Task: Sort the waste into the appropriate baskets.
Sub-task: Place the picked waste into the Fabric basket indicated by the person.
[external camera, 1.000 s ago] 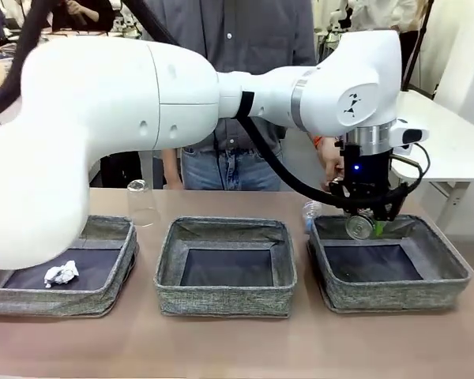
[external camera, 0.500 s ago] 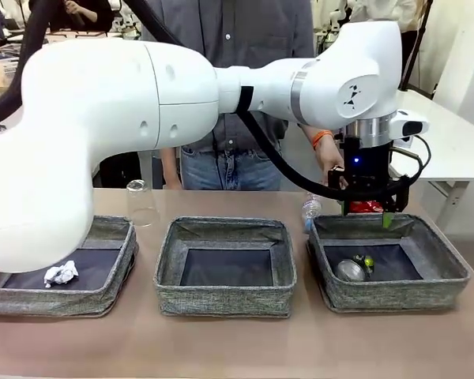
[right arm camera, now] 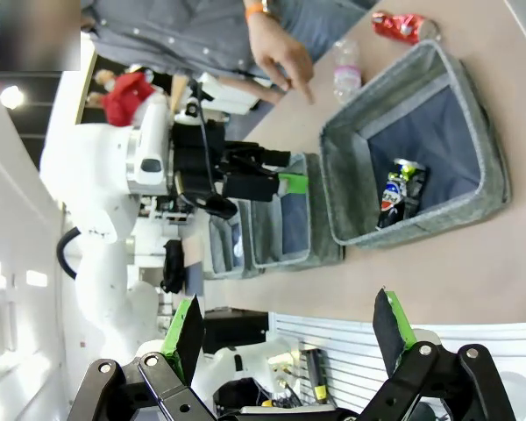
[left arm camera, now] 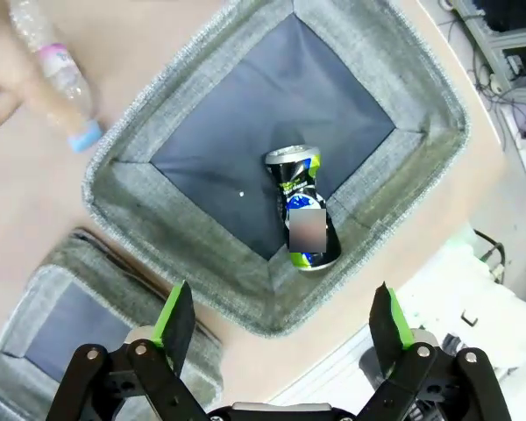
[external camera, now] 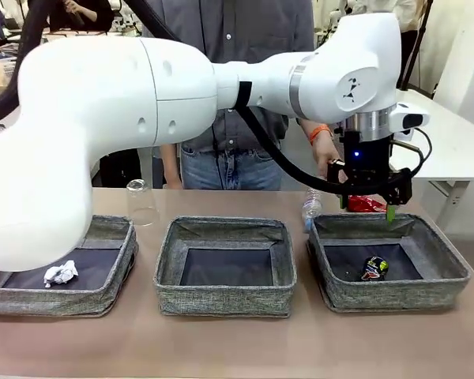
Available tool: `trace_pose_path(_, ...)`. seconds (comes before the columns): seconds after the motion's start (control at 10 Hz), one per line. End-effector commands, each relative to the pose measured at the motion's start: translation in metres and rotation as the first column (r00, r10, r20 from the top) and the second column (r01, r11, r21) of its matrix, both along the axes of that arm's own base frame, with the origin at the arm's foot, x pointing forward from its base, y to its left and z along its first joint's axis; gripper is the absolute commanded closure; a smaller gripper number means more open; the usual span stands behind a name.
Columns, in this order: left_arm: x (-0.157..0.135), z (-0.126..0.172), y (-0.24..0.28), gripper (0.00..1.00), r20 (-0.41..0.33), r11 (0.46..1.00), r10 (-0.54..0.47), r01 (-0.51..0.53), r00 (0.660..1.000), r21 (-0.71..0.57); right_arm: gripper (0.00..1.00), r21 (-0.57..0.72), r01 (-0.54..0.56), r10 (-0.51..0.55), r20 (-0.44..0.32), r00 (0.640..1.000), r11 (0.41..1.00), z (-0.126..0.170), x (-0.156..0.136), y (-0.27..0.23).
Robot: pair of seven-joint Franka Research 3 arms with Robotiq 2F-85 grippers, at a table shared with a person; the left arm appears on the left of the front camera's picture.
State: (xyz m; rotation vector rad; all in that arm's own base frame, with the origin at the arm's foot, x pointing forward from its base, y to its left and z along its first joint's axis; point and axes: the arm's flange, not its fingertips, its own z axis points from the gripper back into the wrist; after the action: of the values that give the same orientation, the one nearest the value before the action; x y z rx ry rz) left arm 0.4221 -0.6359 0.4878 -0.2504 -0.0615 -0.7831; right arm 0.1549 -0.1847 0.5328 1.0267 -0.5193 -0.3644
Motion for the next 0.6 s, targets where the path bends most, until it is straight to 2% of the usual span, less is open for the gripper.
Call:
trace_pose_path(0.0,-0.004,0.039,0.020,0.00,-0.079,1.000,-0.003,0.002,0.997,-0.011,0.00,-0.005,-0.045,0.045,-0.015,0.999,0.999,-0.005,0.012,0.009)
trace_pose_path(0.1,-0.012,0.067,0.041,0.00,-0.107,0.999,-0.028,0.026,0.994,-0.019,0.00,0.000,-0.103,0.103,-0.013,0.995,0.995,-0.010,0.029,0.023)
trace_pose_path(0.2,-0.027,0.102,0.074,0.00,-0.113,0.998,-0.001,-0.005,0.994,-0.056,0.00,0.017,-0.170,0.170,0.009,0.985,0.985,-0.013,0.053,0.041)
trace_pose_path(0.3,-0.042,0.129,0.108,0.00,-0.097,0.994,0.030,-0.040,0.995,-0.097,0.00,0.079,-0.230,0.225,0.069,0.972,0.970,-0.015,0.076,0.059)
trace_pose_path(0.5,-0.076,0.175,0.172,0.00,-0.095,0.975,0.110,-0.126,0.989,-0.182,0.00,0.122,-0.308,0.300,0.082,0.950,0.943,-0.019,0.125,0.103)
